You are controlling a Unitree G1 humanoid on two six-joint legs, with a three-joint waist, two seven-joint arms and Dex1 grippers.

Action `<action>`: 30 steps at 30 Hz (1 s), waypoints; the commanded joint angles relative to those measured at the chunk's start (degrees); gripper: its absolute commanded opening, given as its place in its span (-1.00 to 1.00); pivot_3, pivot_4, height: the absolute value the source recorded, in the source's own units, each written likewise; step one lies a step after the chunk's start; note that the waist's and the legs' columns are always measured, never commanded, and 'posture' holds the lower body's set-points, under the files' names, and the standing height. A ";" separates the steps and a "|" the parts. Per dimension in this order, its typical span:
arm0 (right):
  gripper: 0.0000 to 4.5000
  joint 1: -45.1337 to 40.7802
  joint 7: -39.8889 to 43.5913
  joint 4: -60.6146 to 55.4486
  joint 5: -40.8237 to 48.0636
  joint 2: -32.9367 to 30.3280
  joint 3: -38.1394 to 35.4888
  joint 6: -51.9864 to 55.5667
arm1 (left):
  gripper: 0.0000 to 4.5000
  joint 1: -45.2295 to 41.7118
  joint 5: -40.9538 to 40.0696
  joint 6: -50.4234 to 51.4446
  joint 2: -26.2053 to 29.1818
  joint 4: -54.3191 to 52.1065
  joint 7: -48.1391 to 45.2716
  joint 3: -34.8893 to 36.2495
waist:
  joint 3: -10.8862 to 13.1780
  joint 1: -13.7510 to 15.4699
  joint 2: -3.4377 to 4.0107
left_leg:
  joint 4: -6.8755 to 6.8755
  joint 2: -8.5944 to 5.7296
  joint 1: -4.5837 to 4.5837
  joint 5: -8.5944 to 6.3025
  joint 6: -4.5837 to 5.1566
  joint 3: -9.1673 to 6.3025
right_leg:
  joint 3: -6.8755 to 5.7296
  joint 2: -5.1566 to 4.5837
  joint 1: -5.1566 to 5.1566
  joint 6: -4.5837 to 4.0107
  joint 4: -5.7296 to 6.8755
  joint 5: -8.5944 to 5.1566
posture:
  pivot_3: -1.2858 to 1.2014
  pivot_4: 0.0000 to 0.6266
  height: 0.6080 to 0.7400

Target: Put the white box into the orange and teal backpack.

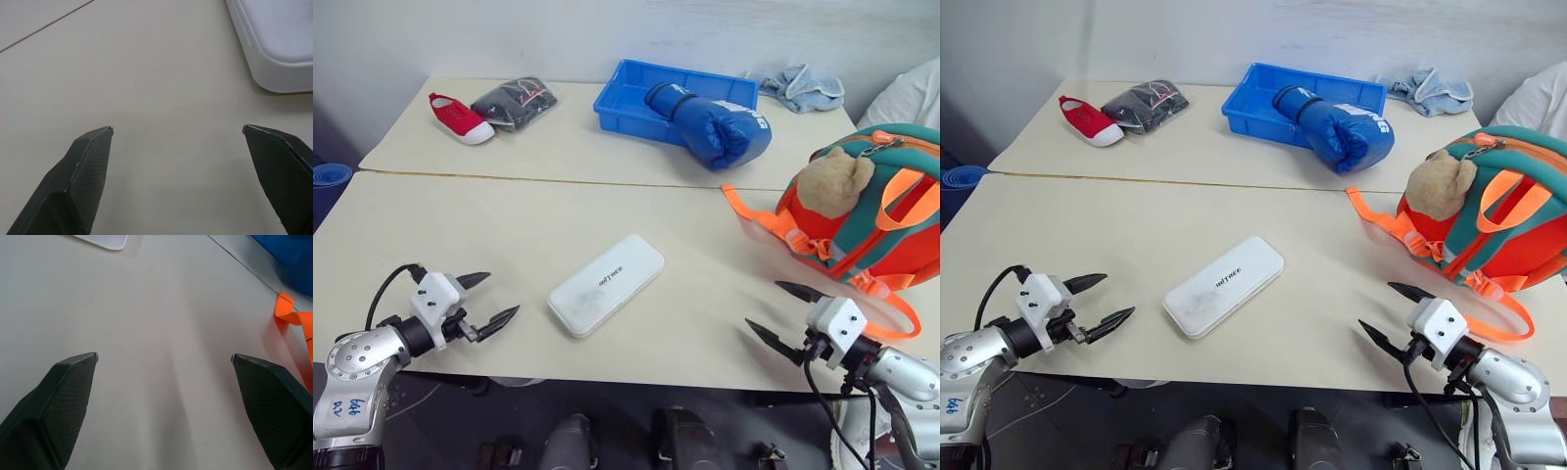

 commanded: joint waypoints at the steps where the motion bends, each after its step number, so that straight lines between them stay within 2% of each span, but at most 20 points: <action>1: 1.00 -0.23 0.10 -1.09 0.72 -0.62 -0.65 -0.18 | 0.98 -0.34 0.25 -1.44 1.23 -0.93 -0.69 -0.07 | 0.00 0.00 0.00 | 0.00 0.00 0.00 0.00 0.00 0.00 | 0.00 0.00 0.00 0.00 0.00 0.00 | 0.03 -0.52 1.00; 6: 1.00 -1.30 -0.25 -0.66 0.79 -0.38 -0.58 0.06 | 0.98 -2.43 -3.06 1.72 0.55 -0.50 -0.54 1.15 | 0.00 0.01 0.00 | 0.01 0.00 0.00 0.00 0.00 0.00 | 0.00 0.00 0.00 0.00 0.01 0.00 | 0.03 -0.52 1.00; 11: 1.00 -6.06 -0.67 -3.76 5.27 0.25 0.92 7.94 | 0.98 -1.65 -6.40 5.34 3.03 -1.55 -4.68 1.77 | 0.00 -0.33 0.00 | 0.01 0.01 0.00 0.04 -0.06 0.01 | 0.02 0.01 -0.03 0.00 0.04 0.00 | 0.03 -0.52 1.00; 12: 0.92 -7.11 -0.12 -5.05 6.70 0.06 1.87 10.67 | 0.99 -1.22 -8.27 7.28 3.56 -2.33 -5.85 2.23 | 0.00 -0.38 0.00 | 0.00 0.02 0.00 0.10 -0.17 0.02 | 0.02 0.02 -0.04 0.00 0.04 0.00 | 0.03 -0.52 1.00; 14: 0.74 -9.56 1.10 -7.91 7.78 -0.88 4.18 14.67 | 0.80 1.56 -13.82 13.77 5.23 -5.80 -8.63 3.78 | 0.00 -0.34 0.00 | -0.01 0.05 0.00 0.10 -0.16 0.00 | 0.02 0.04 -0.05 -0.02 0.06 -0.01 | 0.03 -0.52 1.00; 16: 0.45 -13.59 1.19 -10.14 6.24 -2.05 7.11 17.64 | 0.57 5.17 -16.07 17.44 6.46 -9.10 -10.13 4.50 | 0.02 -0.70 0.02 | -0.01 0.09 -0.01 0.08 -0.19 0.00 | 0.04 0.06 -0.06 -0.04 0.05 -0.02 | 0.03 -0.52 1.00; 20: -0.14 -23.30 0.31 -10.12 1.19 -2.78 13.82 22.62 | 0.05 10.59 -15.85 18.09 5.94 -13.33 -10.48 3.69 | 0.04 -0.54 0.05 | 0.02 0.05 -0.01 0.07 -0.20 -0.01 | 0.05 0.02 -0.07 -0.05 0.03 -0.03 | 0.03 -0.52 1.00; 25: -0.93 -36.64 -1.66 -4.92 -1.07 2.01 20.64 31.21 | -0.66 11.38 -14.45 17.40 2.30 -19.12 -7.07 -0.74 | 0.04 -0.09 0.06 | 0.01 0.03 -0.06 -0.02 -0.38 -0.08 | 0.00 -0.02 -0.12 -0.11 0.03 -0.06 | 0.03 -0.52 1.00; 27: -1.00 -41.04 -1.64 -1.38 -3.15 3.50 23.49 33.47 | -0.95 9.92 -12.84 16.65 1.41 -19.16 -6.08 -2.98 | 0.04 -0.10 0.06 | 0.02 0.02 -0.15 0.02 -0.34 -0.16 | -0.08 -0.03 -0.13 -0.11 0.01 -0.06 | 0.03 -0.52 1.00; 30: -1.00 -49.16 -2.97 3.91 -6.25 6.54 27.62 39.88 | -0.99 6.60 -9.65 15.45 0.91 -18.18 -4.51 -6.40 | 0.04 -0.28 0.06 | 0.05 -0.03 -0.19 0.13 -0.19 -0.15 | -0.11 -0.07 -0.15 -0.10 0.02 -0.05 | 0.03 -0.52 1.00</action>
